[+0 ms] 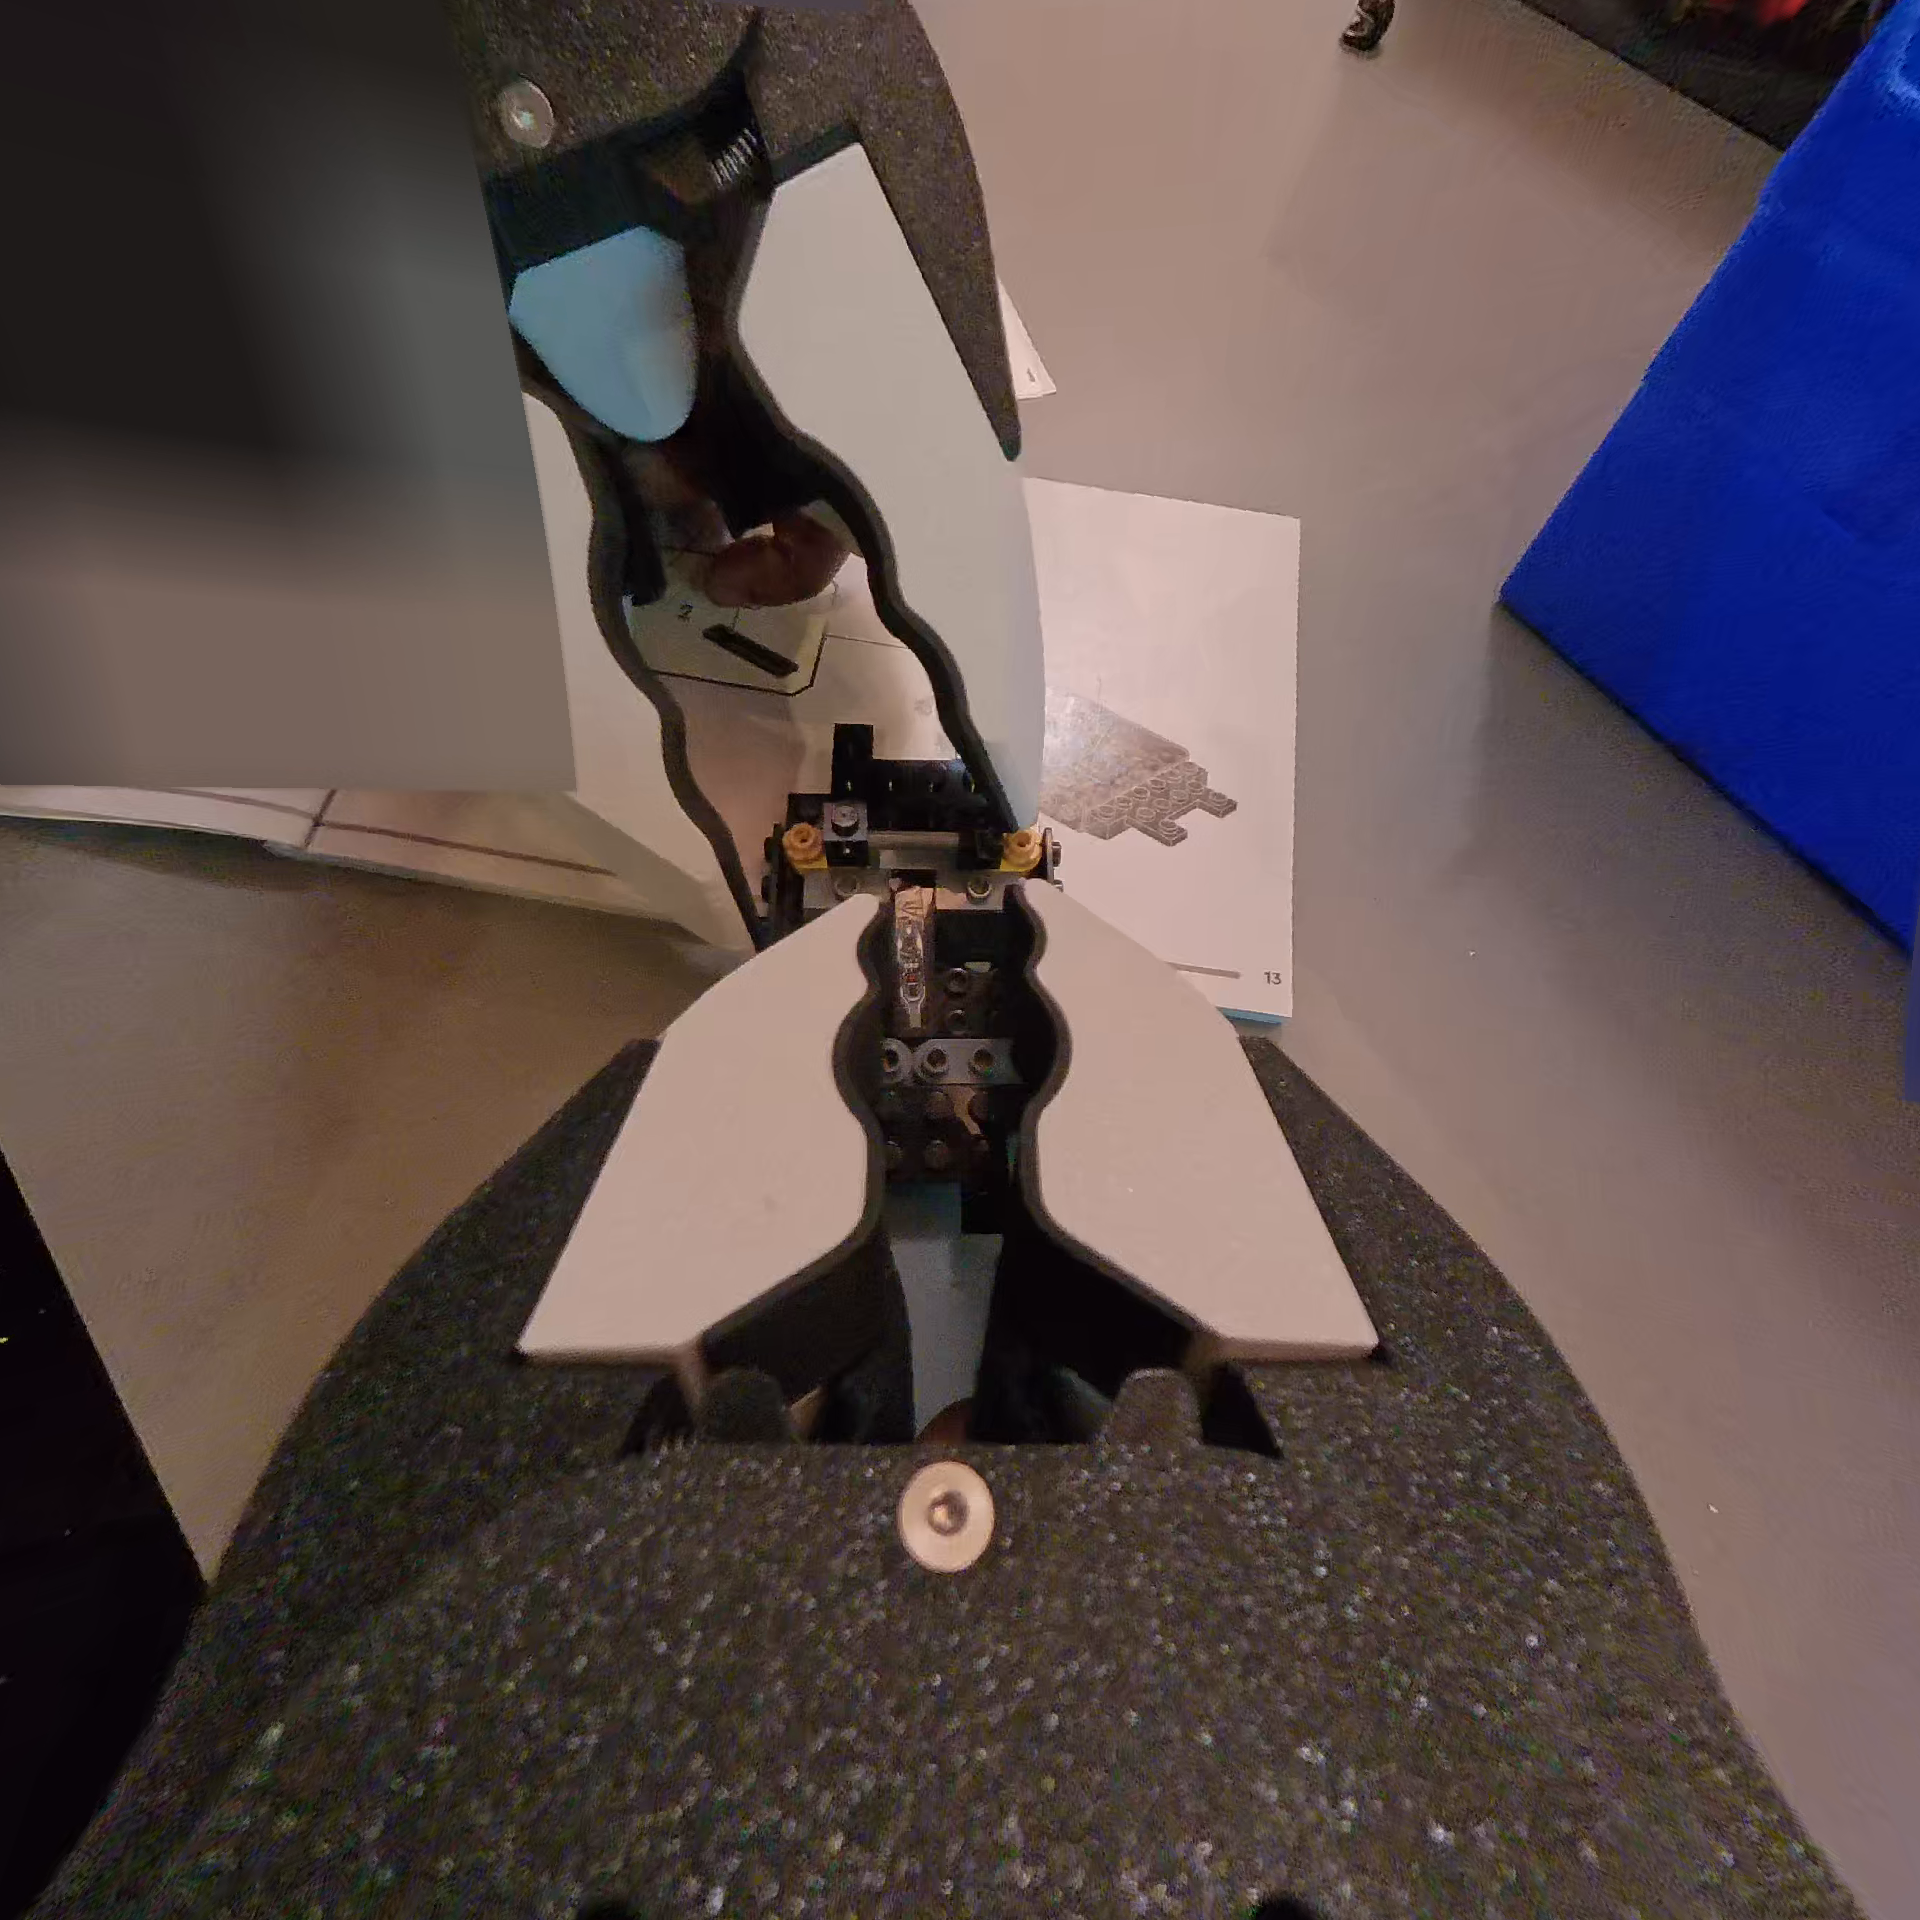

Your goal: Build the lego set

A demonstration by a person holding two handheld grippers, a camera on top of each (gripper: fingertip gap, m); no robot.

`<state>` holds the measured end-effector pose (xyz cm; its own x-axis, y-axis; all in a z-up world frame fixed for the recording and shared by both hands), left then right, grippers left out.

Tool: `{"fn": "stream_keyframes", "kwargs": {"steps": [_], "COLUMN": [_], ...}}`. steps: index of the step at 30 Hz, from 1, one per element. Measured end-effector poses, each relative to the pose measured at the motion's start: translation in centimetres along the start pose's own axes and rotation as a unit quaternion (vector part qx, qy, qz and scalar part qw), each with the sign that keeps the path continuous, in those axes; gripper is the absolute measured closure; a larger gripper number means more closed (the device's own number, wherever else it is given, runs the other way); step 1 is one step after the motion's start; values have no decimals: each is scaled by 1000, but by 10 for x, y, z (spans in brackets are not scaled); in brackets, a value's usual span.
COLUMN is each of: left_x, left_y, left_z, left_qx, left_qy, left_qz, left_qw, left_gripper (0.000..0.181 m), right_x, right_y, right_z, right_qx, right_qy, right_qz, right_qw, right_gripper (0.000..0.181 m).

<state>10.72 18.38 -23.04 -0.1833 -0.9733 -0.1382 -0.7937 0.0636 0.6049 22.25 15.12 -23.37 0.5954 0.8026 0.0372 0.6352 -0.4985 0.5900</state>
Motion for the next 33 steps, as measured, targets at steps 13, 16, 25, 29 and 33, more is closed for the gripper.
{"fn": "stream_keyframes", "kwargs": {"steps": [13, 16, 25, 29, 33], "left_x": [-1, -1, -1, -1, -1], "left_y": [0, 0, 0, 0, 0], "left_z": [0, 0, 0, 0, 0], "left_qx": [-2, -2, -2, -2, -2], "left_qy": [7, 7, 7, 9, 8], "left_qz": [-12, -12, -12, -11, -11], "left_qw": [1000, 1000, 1000, 1000, 1000], "left_gripper": [134, 134, 134, 134, 134], "right_x": [-13, -12, -12, -5, -4], "right_y": [-2, -1, 2, 9, 6], "right_z": [-1, -1, -2, -3, -2], "right_qx": [3, 0, 19, 38, 34], "right_qy": [78, 89, 126, 91, 75], "right_qz": [45, 45, 95, 51, 6], "right_qw": [996, 995, 987, 994, 997], "right_gripper": [181, 181, 181, 181, 181]}}
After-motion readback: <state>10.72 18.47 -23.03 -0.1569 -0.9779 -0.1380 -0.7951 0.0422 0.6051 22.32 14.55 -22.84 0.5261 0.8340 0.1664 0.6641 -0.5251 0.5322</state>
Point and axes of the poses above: each gripper's, where its closed fingertips meet, y back along the fingers, z out of its underside, x = y × z across the jaws, the point moved 8 cm from there along y, back along the fingers, and after that the axes turned 1 degree about -y, right-handed, at the moved point
